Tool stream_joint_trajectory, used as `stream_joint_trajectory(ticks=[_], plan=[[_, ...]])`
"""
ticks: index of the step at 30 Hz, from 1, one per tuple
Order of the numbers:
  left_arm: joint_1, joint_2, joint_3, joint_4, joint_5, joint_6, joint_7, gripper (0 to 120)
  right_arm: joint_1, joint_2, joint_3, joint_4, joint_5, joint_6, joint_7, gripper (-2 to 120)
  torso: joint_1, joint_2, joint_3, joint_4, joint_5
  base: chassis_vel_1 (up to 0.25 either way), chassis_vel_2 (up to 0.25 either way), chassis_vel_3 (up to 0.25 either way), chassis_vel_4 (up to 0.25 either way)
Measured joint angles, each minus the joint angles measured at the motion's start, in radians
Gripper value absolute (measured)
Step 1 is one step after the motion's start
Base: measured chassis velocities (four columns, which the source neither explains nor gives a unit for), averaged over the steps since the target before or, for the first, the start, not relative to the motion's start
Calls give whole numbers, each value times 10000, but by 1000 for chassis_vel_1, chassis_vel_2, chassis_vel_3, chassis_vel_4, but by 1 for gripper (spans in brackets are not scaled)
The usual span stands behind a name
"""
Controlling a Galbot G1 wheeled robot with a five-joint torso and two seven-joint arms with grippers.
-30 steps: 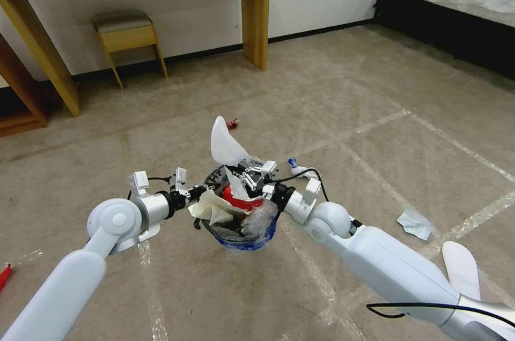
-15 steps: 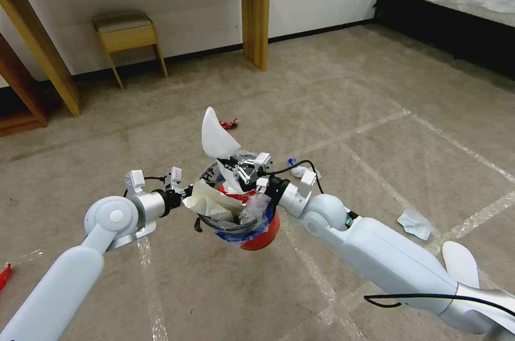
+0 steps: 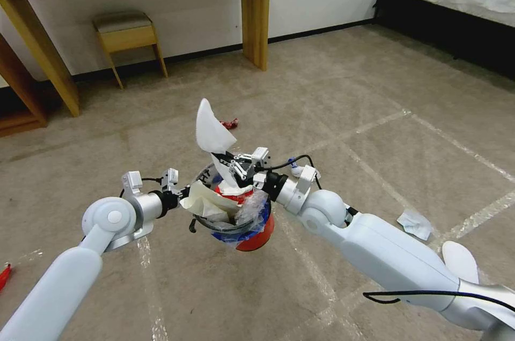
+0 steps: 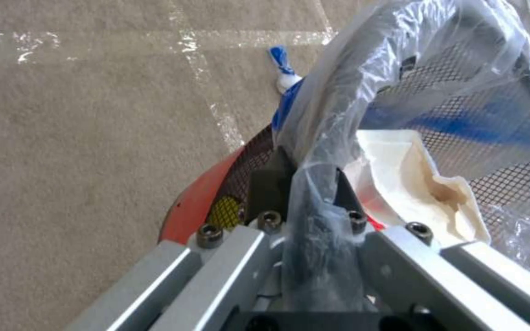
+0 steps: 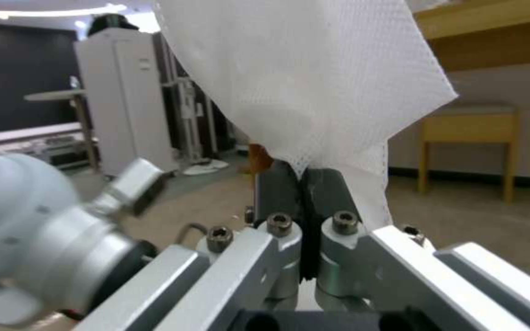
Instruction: Pick up the trash bin and place the garbage on the floor into it.
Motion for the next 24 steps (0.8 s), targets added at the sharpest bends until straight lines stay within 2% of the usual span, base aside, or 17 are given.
stream_joint_trajectory(ticks=[4, 24], plan=[[-15, 4, -99, 5, -81, 0, 0, 1, -205, -89, -384, 139, -102, -22, -17, 0, 0, 2, 0, -2, 0, 0, 0, 0, 0], [-119, 70, -210, 143, -317, 21, 122, 1, -611, 76, -363, -807, -691, 177, -313, 0, 0, 2, -1, -1, 1, 0, 0, 0, 0]])
